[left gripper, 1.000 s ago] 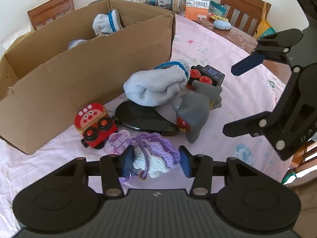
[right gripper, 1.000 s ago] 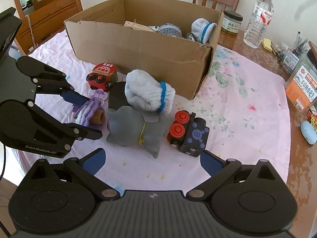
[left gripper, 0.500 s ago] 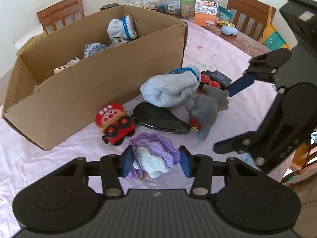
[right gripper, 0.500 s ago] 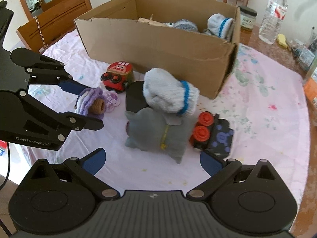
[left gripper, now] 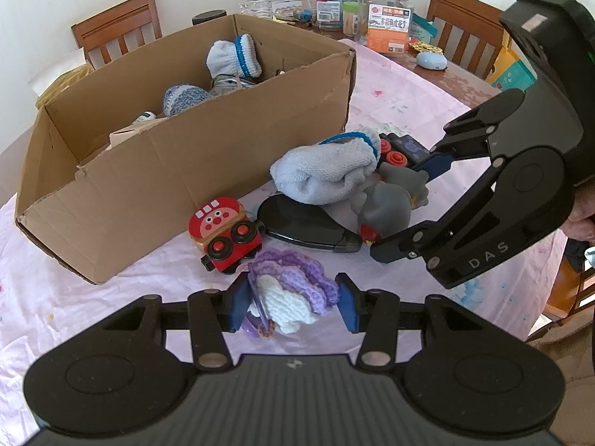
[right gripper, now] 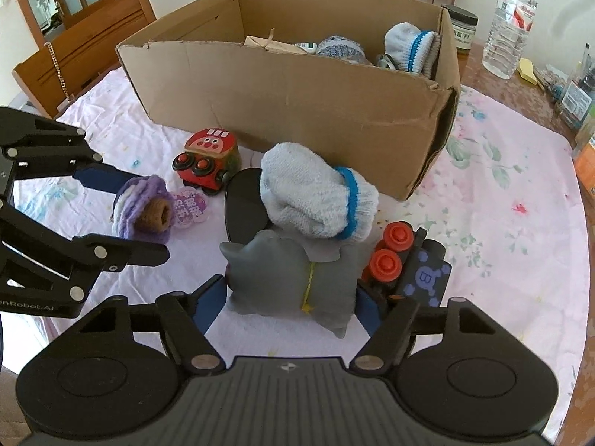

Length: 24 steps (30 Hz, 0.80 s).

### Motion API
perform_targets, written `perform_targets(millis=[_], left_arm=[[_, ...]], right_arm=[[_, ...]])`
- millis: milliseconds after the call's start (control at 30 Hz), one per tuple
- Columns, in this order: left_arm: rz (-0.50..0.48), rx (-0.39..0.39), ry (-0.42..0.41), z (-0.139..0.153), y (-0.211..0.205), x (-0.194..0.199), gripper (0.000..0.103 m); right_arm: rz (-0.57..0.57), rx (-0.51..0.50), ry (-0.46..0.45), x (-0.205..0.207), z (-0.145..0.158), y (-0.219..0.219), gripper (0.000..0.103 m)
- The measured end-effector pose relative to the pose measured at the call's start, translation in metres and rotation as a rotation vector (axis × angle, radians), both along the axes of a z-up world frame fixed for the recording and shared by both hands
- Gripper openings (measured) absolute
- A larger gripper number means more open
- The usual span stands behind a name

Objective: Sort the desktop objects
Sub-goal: 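Grasp the purple crochet item with the left tool while the right tool grasps the grey plush cat, then carry the purple crochet item and grey plush cat up over the box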

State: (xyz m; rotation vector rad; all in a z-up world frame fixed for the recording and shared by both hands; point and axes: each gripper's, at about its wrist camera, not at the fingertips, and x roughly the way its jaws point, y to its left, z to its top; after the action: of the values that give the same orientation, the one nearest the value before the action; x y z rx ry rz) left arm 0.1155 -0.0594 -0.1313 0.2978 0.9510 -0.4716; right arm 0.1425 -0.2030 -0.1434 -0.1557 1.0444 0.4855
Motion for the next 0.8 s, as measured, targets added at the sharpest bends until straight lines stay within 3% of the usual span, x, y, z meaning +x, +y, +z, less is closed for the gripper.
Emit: perform_targets(millis=[300,800], left_arm=[[-0.024,-0.002,-0.001,0.014,0.005,0.002,0.048],[-0.132,0.027,-0.059,0.063,0.004,0.000,0.047]], right_arm=[[0.083,-0.020,-0.011,-0.003,0.013,0.004,0.075],[0.254,-0.061,-0.082,-0.003,0.068,0.001,0.075]])
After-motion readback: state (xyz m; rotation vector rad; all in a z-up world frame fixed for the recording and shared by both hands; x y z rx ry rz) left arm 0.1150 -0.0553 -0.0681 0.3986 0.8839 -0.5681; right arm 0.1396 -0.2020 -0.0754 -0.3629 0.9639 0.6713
